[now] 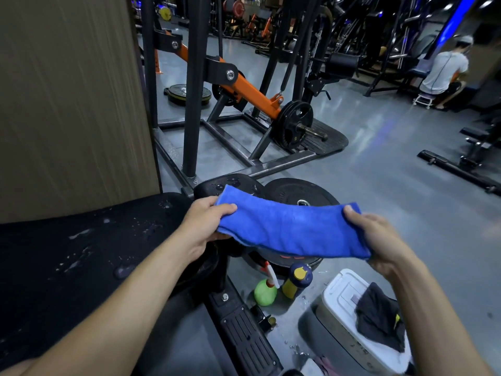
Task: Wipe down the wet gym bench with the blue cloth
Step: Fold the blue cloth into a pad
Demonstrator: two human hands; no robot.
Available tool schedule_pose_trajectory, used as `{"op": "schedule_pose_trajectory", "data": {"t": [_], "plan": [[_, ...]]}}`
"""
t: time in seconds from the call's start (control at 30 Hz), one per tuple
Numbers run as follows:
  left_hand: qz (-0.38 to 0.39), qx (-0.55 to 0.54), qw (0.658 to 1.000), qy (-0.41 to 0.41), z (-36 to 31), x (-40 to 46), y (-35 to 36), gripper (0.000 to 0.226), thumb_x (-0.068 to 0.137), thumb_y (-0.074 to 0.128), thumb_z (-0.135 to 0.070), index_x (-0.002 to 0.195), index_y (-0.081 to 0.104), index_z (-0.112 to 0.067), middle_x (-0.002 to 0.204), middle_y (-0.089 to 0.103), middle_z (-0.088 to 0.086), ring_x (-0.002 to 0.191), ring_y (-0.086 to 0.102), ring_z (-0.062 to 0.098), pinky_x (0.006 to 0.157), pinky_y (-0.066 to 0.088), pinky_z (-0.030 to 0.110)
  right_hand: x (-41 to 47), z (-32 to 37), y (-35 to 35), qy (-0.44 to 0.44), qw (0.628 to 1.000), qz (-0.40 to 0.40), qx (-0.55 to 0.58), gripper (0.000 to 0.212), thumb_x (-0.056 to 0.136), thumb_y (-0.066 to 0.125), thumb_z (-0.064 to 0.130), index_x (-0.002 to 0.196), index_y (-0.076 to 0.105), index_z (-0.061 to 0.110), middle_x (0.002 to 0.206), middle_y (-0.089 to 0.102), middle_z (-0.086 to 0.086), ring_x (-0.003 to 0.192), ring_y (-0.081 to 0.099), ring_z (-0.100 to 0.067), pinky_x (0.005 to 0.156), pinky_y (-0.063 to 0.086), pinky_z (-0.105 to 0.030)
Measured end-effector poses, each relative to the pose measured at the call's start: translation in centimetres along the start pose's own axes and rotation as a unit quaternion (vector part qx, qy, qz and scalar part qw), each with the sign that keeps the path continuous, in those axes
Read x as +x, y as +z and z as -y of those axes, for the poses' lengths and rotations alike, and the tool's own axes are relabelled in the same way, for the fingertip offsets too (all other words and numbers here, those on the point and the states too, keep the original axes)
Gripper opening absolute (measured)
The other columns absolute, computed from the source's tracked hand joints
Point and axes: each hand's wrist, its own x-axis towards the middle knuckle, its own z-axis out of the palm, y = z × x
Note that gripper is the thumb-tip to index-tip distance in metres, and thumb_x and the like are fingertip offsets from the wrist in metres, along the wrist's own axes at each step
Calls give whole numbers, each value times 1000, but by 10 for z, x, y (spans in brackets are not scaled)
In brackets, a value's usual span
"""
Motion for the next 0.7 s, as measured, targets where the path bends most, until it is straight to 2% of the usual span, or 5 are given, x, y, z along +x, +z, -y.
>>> {"op": "schedule_pose_trajectory", "data": {"t": [0.1,0.2,0.37,0.53,0.7], "plan": [[-44,169,980,94,-8,-1,3,15,77,71,-28,83,68,-15,80,72,6,68,66,20,65,56,39,2,-16,25,9,1000,15,-22,28,100,58,22,98,71,-2,92,77,-17,78,76,-25,70,63,-36],[-33,314,929,191,-16,-12,15,21,76,72,-34,81,62,-16,75,67,3,64,61,18,62,50,32,-7,-25,63,9,998,58,2,28,101,55,19,102,71,-5,98,76,-21,91,74,-32,85,59,-45],[53,408,856,313,-19,-31,29,18,79,72,-31,95,65,-25,85,69,-7,81,63,13,76,52,33,-17,-26,105,41,987,121,93,30,105,46,17,107,69,-3,101,74,-24,87,74,-32,82,60,-50],[72,419,832,358,-22,-31,22,22,79,75,-29,101,71,-28,89,65,-7,83,61,11,79,49,34,-11,-21,104,63,973,151,161,47,104,44,43,122,68,7,119,70,-22,111,66,-38,102,46,-62],[130,344,876,314,-15,-34,27,22,85,75,-33,107,75,-30,95,67,-7,89,65,9,83,49,27,-15,-21,104,46,968,191,158,51,100,52,44,117,70,-1,112,69,-31,96,70,-40,85,59,-52]]}}
